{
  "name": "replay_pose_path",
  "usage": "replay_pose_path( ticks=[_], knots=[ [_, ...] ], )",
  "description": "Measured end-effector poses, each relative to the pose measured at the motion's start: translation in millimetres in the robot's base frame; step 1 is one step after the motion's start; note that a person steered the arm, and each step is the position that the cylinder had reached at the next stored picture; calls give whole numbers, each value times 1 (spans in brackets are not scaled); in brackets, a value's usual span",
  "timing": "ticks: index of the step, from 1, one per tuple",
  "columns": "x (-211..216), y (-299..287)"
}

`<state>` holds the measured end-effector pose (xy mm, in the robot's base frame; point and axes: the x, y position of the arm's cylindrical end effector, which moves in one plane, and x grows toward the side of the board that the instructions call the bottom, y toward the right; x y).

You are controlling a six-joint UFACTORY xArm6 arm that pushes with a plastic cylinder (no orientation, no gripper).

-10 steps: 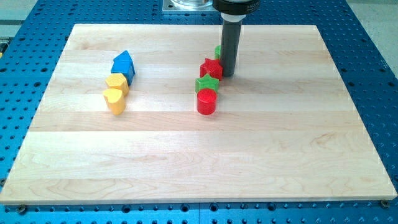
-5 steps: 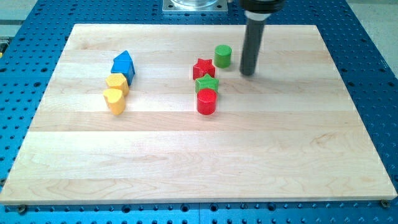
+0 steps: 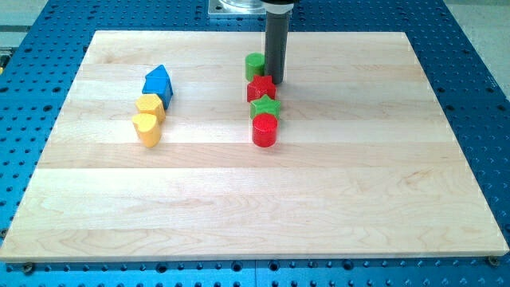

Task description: Adjust the green blocks and red blocks to form a vertical line

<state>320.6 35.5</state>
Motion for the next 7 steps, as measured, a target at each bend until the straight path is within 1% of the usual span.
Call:
replay_pose_path(
  ticks=[1,2,3,4,5,6,7],
  knots=[
    [-11,18],
    [-47,37],
    [-71,10],
    [-70,-30],
    [-49,-48],
    [-46,-48],
    [-38,-32]
  ],
)
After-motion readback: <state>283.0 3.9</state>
